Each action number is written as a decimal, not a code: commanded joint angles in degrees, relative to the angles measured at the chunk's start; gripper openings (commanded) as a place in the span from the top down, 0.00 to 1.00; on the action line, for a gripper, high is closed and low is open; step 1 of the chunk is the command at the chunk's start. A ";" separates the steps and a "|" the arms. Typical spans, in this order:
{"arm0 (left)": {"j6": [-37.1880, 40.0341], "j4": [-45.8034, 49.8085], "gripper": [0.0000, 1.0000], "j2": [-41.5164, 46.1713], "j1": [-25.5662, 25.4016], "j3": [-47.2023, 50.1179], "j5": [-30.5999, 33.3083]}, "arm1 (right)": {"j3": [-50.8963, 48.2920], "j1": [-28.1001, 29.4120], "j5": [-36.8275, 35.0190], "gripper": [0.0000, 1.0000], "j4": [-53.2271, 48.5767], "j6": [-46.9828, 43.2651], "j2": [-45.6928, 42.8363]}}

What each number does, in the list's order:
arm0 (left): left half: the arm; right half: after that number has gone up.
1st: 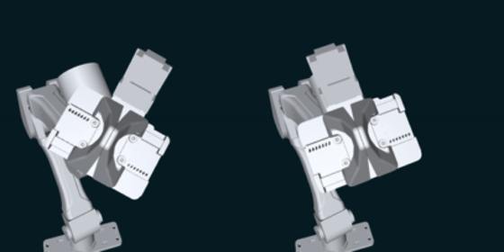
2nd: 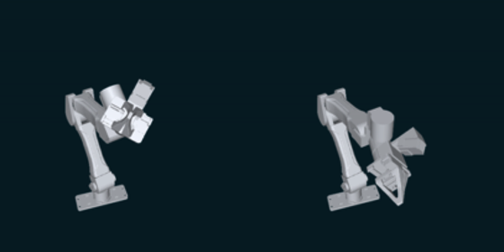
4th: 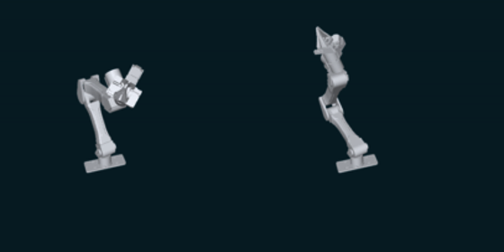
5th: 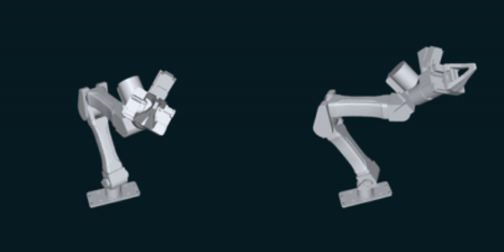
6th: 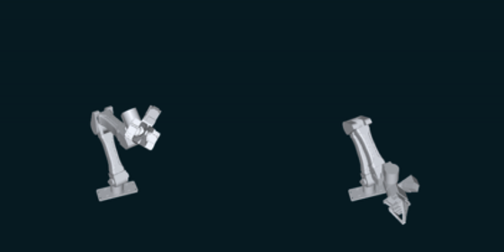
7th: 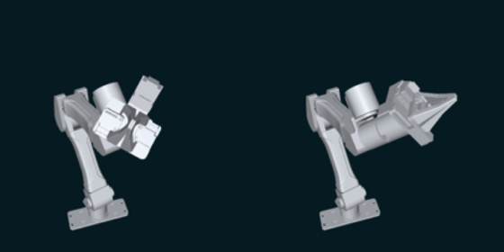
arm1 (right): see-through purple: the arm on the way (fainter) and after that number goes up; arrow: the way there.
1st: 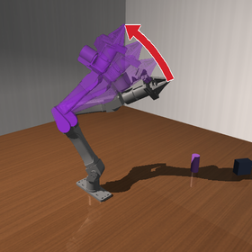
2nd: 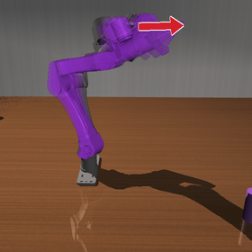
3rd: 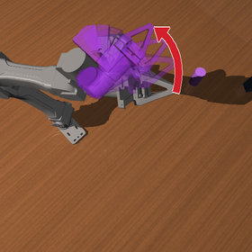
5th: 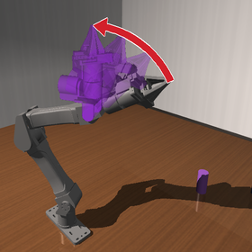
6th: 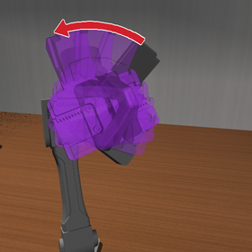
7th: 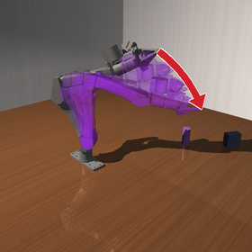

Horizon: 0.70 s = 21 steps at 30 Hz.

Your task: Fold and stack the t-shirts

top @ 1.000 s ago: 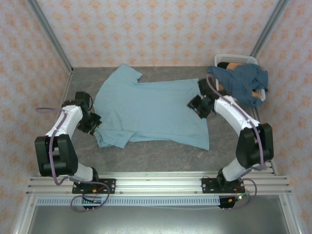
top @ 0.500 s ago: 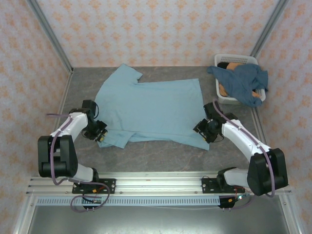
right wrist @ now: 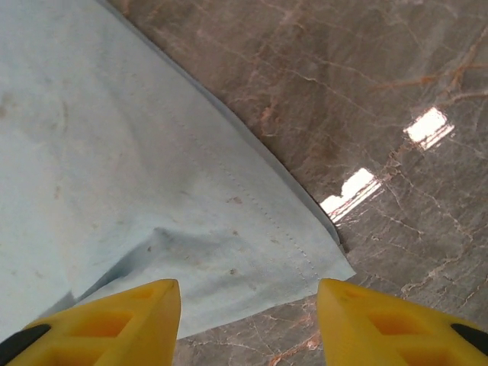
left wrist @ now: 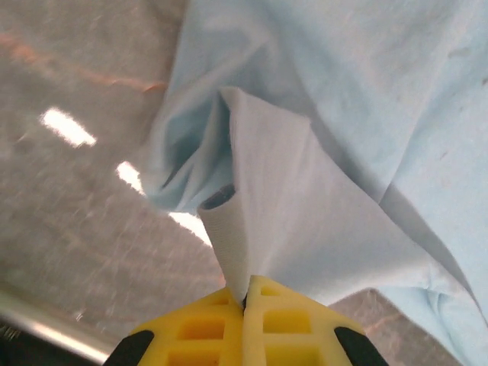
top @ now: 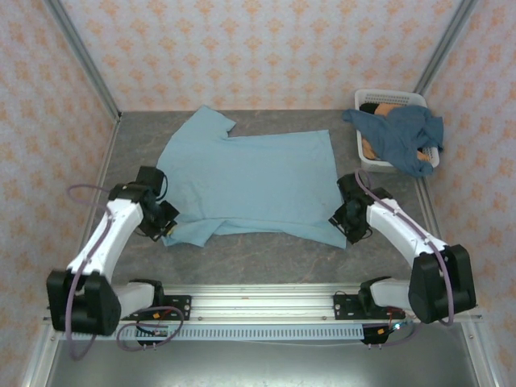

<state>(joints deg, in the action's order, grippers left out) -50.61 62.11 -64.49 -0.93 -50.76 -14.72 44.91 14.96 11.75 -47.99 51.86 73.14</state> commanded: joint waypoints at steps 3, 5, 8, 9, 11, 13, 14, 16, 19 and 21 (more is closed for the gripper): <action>-7.63 15.98 1.00 12.09 -0.04 6.38 -0.20 | -0.25 -0.28 -0.46 0.50 -0.90 6.05 1.04; -9.16 18.22 1.00 15.33 -0.12 8.36 -2.28 | 0.04 -0.36 -1.18 0.50 -0.88 5.53 1.34; -9.99 20.15 1.00 18.51 -0.39 10.57 -4.53 | 1.93 -0.33 -2.16 0.51 -0.79 3.39 2.88; -9.62 20.50 1.00 18.84 -0.39 10.92 -4.42 | 2.71 -0.21 -2.41 0.51 -0.72 2.58 3.56; -8.61 20.92 1.00 18.73 -0.39 11.25 -3.30 | 4.58 0.38 -3.27 0.52 -0.13 0.53 5.36; -8.28 20.34 1.00 18.03 -0.48 11.30 -2.71 | 6.68 1.12 -3.44 0.54 1.21 -1.66 7.54; -8.42 19.89 1.00 17.59 -0.55 11.18 -2.32 | 8.08 1.82 -3.64 0.54 1.84 -2.90 8.90; -8.67 18.62 1.00 16.78 -0.83 11.00 -1.21 | 10.84 3.32 -1.97 0.54 4.44 -5.30 11.65; -9.30 15.89 1.00 15.17 -1.33 11.81 0.07 | 16.15 7.35 0.28 0.55 7.47 -8.22 17.35; -10.04 13.75 1.00 14.20 -1.53 12.46 0.91 | 19.24 10.06 1.17 0.55 8.41 -8.94 21.54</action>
<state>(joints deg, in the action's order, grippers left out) -58.76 77.97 -49.36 -1.89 -39.64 -16.91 60.82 21.96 11.79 -42.59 46.61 90.59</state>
